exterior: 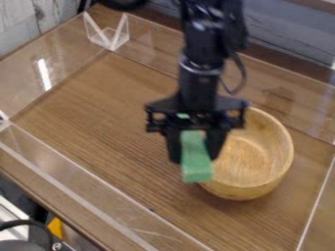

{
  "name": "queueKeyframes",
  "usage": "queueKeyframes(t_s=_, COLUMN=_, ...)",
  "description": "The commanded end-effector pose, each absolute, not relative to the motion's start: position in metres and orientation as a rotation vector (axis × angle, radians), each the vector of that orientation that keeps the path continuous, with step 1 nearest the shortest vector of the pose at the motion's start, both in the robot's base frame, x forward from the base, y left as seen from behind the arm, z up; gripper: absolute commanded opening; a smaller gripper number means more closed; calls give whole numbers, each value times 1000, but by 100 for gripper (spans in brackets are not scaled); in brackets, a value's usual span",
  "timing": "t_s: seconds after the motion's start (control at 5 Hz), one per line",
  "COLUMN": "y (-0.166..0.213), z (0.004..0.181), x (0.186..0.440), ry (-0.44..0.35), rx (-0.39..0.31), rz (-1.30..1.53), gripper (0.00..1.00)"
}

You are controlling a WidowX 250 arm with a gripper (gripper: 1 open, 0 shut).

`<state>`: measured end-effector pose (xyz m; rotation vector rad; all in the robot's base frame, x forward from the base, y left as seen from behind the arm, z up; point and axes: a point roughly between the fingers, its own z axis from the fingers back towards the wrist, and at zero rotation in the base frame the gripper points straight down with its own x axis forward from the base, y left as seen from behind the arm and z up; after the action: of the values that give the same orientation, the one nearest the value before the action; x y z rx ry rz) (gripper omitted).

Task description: Put the green block in the brown bowl

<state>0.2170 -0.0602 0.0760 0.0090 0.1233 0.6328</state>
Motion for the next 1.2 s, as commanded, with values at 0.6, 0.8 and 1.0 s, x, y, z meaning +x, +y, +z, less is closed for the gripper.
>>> queueKeyframes(t_s=0.6, y=-71, z=86, x=239, ry=26, rx=-28, rz=188, gripper=0)
queueKeyframes(t_s=0.8, y=-70, z=82, x=237, ry=23, rx=-26, rz=121, gripper=0)
queueKeyframes(t_s=1.0, y=-66, z=81, x=239, ry=18, rx=-26, rz=116, gripper=0)
